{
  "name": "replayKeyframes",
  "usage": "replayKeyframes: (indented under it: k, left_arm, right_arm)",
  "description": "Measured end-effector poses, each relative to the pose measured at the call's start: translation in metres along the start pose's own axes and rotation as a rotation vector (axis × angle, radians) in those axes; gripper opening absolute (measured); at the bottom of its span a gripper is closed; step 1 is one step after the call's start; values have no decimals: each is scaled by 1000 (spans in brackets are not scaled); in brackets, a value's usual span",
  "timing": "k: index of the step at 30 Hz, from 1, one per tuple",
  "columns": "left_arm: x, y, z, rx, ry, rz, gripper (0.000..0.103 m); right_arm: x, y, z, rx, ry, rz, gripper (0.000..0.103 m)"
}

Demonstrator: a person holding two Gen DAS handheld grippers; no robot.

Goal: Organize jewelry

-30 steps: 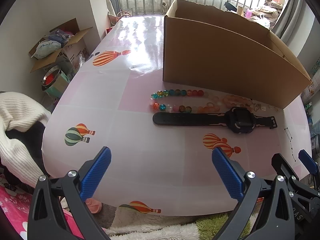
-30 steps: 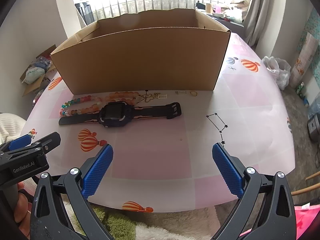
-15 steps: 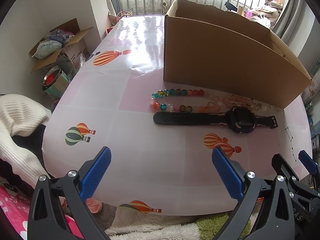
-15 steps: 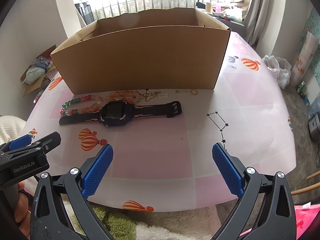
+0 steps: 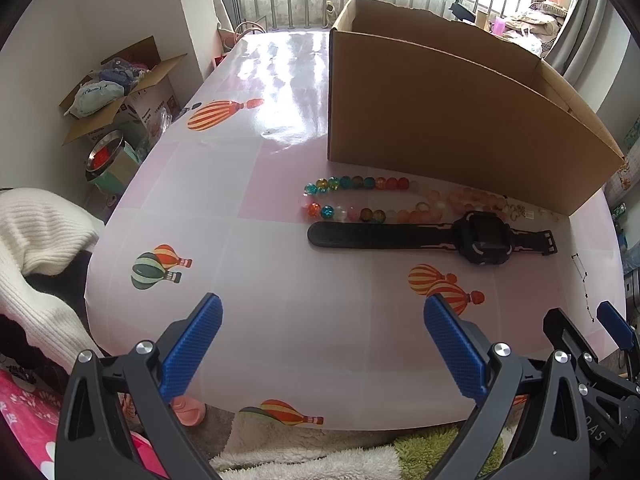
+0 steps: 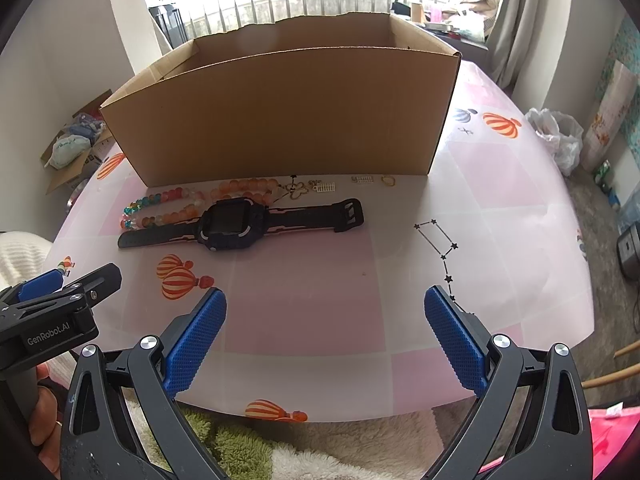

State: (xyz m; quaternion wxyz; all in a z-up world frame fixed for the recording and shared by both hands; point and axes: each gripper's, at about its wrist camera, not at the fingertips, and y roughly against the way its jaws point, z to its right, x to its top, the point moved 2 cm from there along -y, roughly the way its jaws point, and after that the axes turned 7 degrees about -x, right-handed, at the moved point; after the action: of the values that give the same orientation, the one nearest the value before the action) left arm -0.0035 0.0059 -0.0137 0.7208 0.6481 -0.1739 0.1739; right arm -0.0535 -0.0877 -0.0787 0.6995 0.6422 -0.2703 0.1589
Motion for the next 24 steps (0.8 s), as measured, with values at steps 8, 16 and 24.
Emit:
replayKeyframes:
  k: [8, 16, 24]
  left_arm:
    - [-1, 0, 0, 2, 0, -2, 99]
    - [-3, -8, 0, 7, 6, -18, 99]
    - [-1, -22, 1, 41, -3, -41, 99]
  right_arm:
    - [-1, 0, 1, 1, -1, -1, 95]
    - [-2, 1, 4, -3, -1, -3, 95]
    - [-4, -11, 6, -12, 11, -24, 95]
